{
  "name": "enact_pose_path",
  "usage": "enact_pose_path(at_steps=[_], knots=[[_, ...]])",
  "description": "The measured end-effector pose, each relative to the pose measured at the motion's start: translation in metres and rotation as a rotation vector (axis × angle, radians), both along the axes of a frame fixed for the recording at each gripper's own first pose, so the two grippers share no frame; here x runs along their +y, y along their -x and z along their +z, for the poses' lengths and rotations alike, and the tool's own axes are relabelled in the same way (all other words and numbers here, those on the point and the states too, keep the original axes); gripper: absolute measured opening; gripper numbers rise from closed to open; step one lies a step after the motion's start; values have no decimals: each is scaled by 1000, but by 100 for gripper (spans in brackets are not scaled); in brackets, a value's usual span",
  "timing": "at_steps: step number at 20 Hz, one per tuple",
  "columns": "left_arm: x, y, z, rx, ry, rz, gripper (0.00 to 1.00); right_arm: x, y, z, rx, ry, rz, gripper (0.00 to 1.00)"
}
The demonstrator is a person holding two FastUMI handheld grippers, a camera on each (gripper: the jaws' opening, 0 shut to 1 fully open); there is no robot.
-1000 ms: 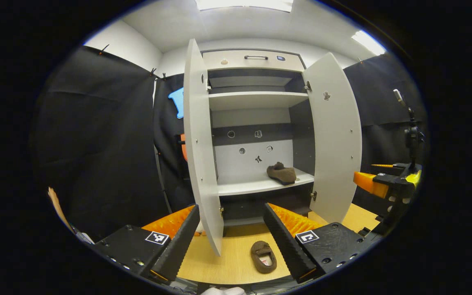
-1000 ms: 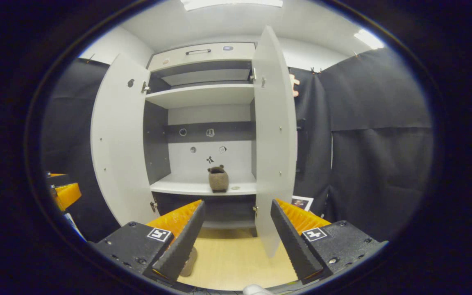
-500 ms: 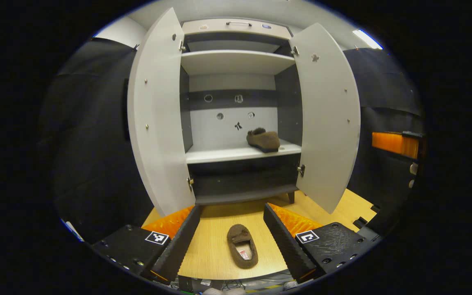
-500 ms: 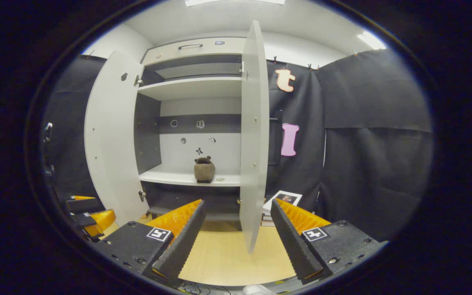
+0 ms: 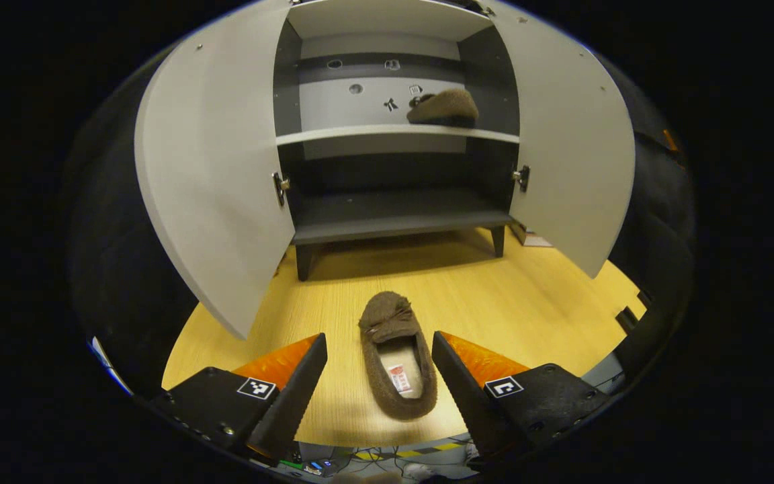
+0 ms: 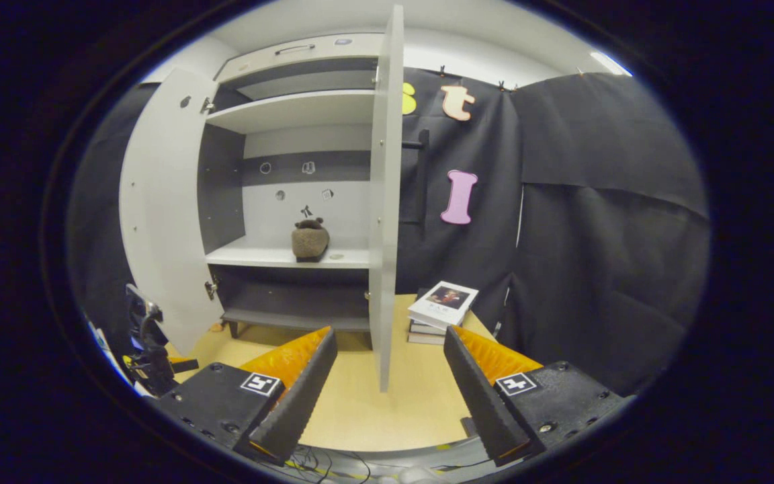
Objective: Grab one shoe with the right hand and put it into the shoe cabinet, grab the other shoe with the left hand and put it into the shoe cabinet; then close the right door with the right hand and the left door with the left hand.
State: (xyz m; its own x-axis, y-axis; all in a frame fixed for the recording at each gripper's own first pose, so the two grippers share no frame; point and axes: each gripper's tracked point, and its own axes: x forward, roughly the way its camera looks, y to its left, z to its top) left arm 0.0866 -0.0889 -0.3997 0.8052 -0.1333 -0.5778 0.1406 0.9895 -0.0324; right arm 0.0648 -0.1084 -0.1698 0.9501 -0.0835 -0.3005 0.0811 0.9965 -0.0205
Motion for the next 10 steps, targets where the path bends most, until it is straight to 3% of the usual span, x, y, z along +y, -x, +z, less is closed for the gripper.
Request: enact_pose_path(at_steps=[7,10], knots=[[22,-36,-75,108,-50,6,100,8,-4,-29,93,0,-1,100],[24,-44,-99,136,-72,-11,97,13,-7,-37,123,-1,-4,100]])
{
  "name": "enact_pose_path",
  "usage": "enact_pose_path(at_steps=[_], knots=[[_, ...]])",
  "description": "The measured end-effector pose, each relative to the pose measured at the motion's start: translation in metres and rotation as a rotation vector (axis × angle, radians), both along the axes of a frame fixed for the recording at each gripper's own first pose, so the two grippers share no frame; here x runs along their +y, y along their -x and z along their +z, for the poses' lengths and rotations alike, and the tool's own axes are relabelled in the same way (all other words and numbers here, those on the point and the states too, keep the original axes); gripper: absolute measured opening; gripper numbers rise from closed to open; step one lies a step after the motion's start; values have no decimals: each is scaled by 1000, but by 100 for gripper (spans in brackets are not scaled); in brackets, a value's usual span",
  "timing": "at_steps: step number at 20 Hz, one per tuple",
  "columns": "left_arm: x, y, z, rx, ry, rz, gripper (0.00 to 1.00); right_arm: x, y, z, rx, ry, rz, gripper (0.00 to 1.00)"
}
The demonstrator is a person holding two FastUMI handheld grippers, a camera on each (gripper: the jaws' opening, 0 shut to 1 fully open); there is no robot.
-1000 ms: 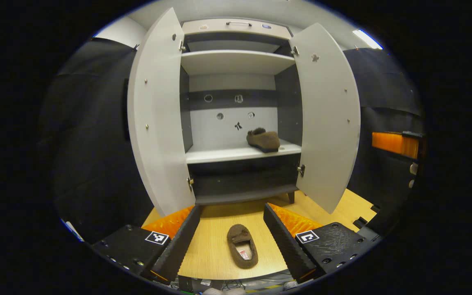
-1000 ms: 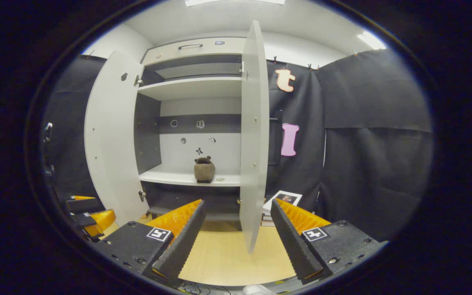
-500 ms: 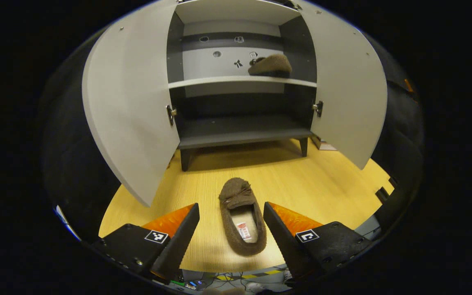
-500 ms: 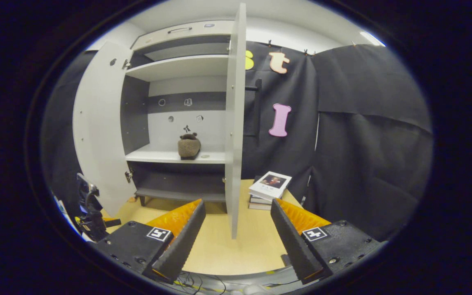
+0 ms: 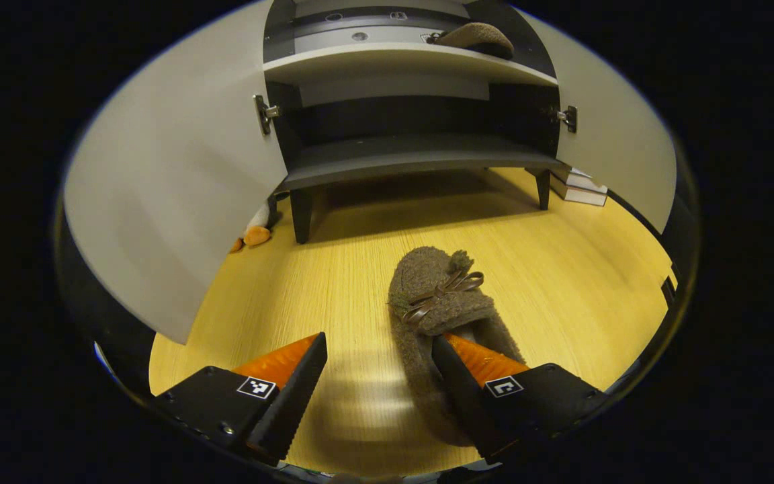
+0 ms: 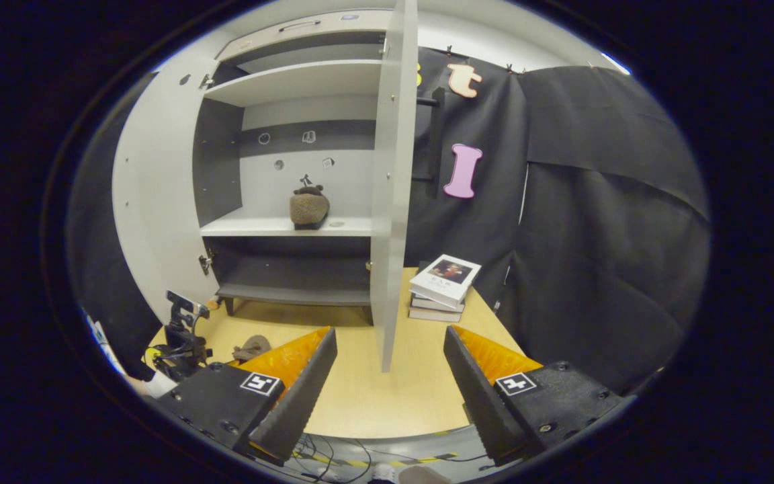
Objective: Grab one shoe with the right hand and put it into the shoe cabinet, grab the other shoe with the left hand and put it into the shoe cabinet; then close the right door with the right hand and the left door with the left hand.
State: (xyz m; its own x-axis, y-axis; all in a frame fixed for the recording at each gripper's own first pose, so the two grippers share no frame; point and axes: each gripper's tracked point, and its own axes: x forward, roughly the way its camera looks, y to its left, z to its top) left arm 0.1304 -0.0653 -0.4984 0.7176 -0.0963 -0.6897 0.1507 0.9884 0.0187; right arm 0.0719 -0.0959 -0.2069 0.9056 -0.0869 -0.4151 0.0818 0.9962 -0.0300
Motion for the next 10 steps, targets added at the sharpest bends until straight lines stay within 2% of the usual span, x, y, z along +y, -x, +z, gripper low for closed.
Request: enact_pose_path(at_steps=[6,7,8,9,10], knots=[[-5,-40,-19,-18,11,-4,96,9,-10,-10,37,-2,0,100],[-7,-46,-21,-24,11,-11,100,11,-11,-10,42,2,4,100],[-7,-52,-20,-41,10,-16,95,13,-10,-10,43,4,10,100],[-7,-58,-22,-46,17,-23,100,15,-10,-10,42,7,12,100],[-12,-60,-22,-46,40,-28,98,16,-9,-10,43,8,12,100]])
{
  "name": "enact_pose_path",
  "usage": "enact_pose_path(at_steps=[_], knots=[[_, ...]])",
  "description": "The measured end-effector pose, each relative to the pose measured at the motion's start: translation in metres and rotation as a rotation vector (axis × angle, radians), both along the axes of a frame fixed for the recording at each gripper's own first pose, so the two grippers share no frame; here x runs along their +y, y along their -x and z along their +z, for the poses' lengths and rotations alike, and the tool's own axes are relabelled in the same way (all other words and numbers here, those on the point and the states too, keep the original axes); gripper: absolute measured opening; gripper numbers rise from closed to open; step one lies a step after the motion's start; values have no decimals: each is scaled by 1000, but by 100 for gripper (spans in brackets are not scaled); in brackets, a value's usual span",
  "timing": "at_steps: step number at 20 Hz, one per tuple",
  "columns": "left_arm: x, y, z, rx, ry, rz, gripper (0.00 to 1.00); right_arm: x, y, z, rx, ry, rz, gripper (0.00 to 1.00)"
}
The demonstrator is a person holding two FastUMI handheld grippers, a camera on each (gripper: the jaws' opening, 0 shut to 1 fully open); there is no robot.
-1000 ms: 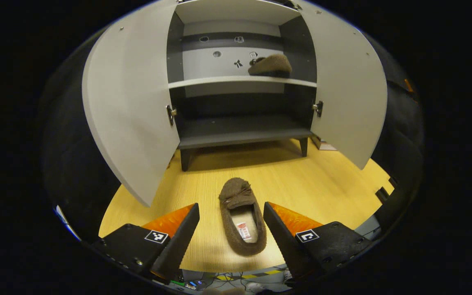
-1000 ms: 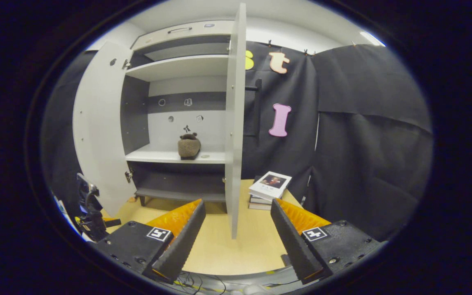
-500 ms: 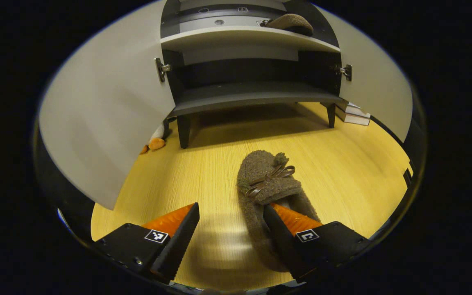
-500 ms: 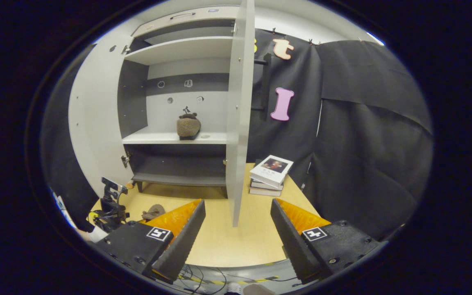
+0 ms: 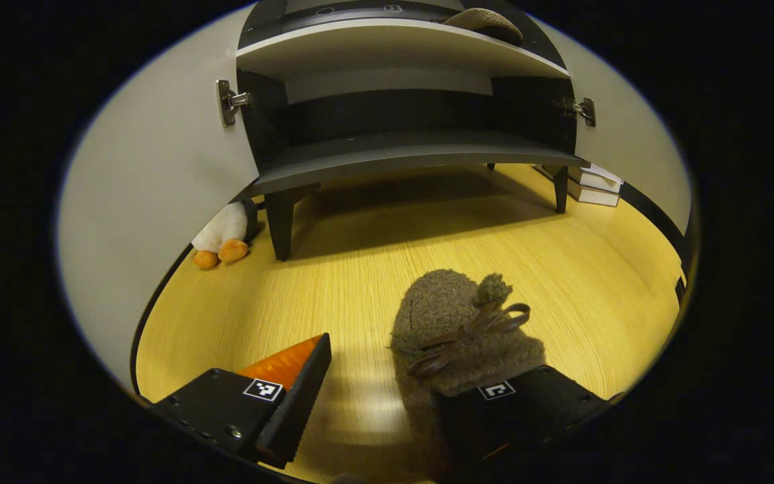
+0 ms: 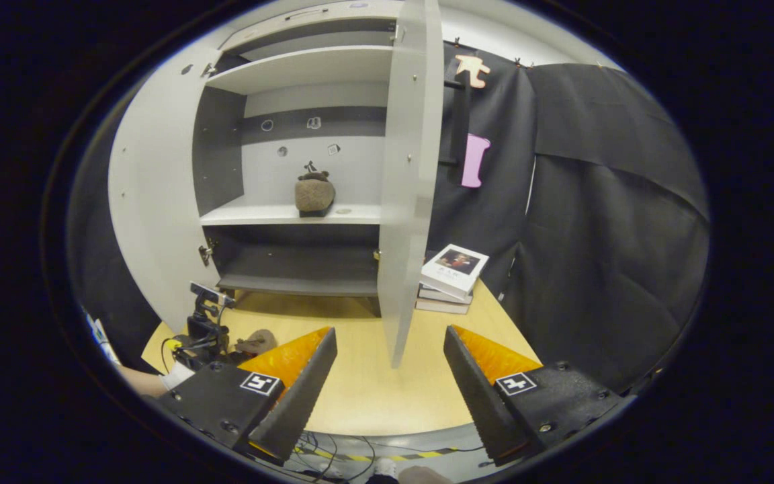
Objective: Grab one shoe with the right hand and put it into the shoe cabinet, grab the other shoe with the left hand and put it into the shoe cabinet; then close the right door with the right hand and the left door with the left hand.
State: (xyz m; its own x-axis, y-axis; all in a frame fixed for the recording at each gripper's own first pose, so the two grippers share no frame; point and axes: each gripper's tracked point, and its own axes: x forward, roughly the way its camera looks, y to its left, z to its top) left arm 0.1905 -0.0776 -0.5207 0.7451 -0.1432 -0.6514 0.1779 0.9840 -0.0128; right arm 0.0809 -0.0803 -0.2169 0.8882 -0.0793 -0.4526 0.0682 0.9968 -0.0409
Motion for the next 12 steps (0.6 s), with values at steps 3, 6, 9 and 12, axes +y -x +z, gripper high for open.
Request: enact_pose_path(at_steps=[3,6,9,12], knots=[[-20,2,-1,14,57,-54,68,2,3,-1,7,-9,2,100],[-11,-2,1,-6,-34,-57,26,2,5,1,3,-18,2,100],[-9,4,1,39,-24,-48,10,3,8,6,-11,-21,11,100],[2,11,15,52,-19,-13,10,3,12,12,-29,-27,24,100]])
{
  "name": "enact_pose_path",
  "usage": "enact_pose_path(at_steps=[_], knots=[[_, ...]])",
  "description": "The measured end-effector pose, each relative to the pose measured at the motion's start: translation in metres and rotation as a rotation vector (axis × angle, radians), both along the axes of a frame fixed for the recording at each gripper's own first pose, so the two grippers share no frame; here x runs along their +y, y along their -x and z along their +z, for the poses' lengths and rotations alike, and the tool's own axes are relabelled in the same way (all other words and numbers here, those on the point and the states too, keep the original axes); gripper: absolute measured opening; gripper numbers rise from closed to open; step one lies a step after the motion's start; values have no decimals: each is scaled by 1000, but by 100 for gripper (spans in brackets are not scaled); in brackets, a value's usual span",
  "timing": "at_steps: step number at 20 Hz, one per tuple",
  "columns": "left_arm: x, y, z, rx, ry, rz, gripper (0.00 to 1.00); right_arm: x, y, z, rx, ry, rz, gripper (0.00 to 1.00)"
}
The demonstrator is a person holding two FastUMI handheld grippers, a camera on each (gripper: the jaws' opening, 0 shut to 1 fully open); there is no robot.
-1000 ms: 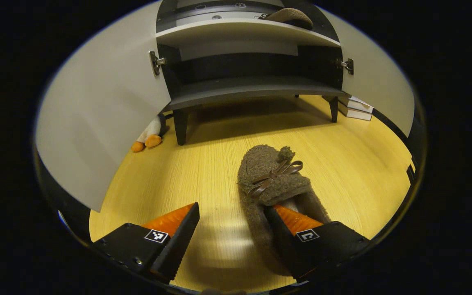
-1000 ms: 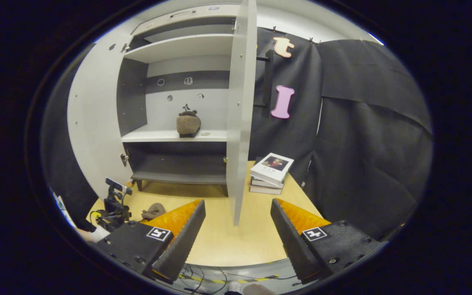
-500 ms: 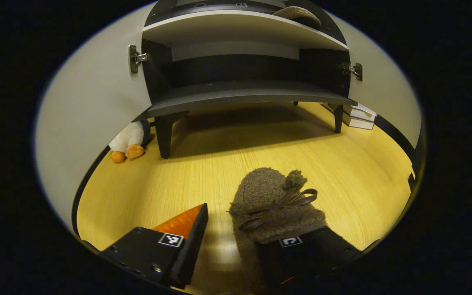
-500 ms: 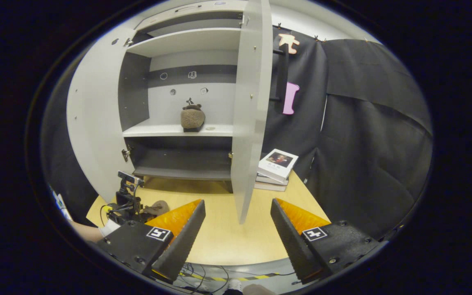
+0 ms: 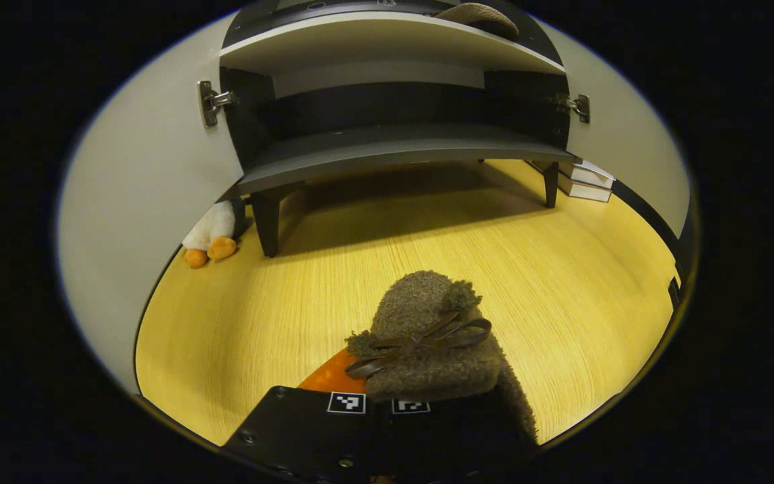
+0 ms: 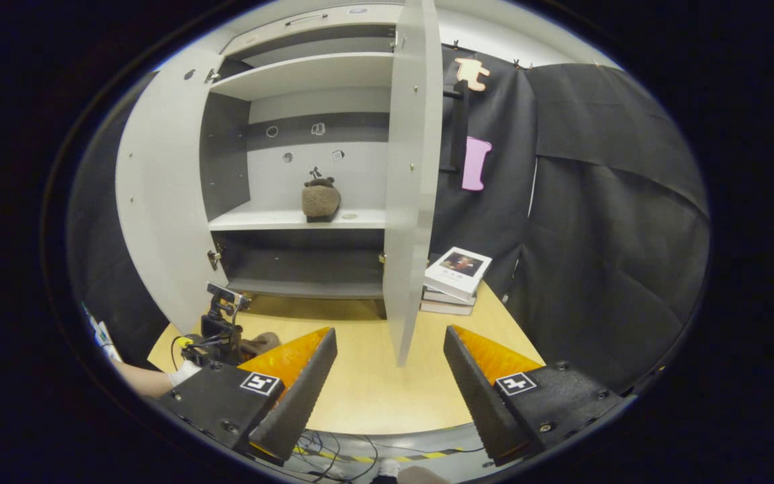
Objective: Grab one shoe with the right hand and put it into the shoe cabinet, grab the other shoe with the left hand and put it into the shoe cabinet; then close the right door with the right hand and the left door with the left hand.
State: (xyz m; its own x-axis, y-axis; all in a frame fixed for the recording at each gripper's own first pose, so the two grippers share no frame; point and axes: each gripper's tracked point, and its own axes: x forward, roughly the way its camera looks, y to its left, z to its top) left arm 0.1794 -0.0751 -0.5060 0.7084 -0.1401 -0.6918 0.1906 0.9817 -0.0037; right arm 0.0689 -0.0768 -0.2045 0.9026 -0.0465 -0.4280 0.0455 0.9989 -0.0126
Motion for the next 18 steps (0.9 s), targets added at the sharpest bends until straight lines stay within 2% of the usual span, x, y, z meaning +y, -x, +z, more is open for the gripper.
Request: enact_pose_path(at_steps=[5,13,18], knots=[[7,23,66,-48,15,45,10,2,-1,16,-50,-32,26,100],[28,64,216,-204,23,111,10,17,-16,36,-134,-73,108,100],[45,52,314,-340,13,146,9,30,-28,44,-166,-100,151,100]])
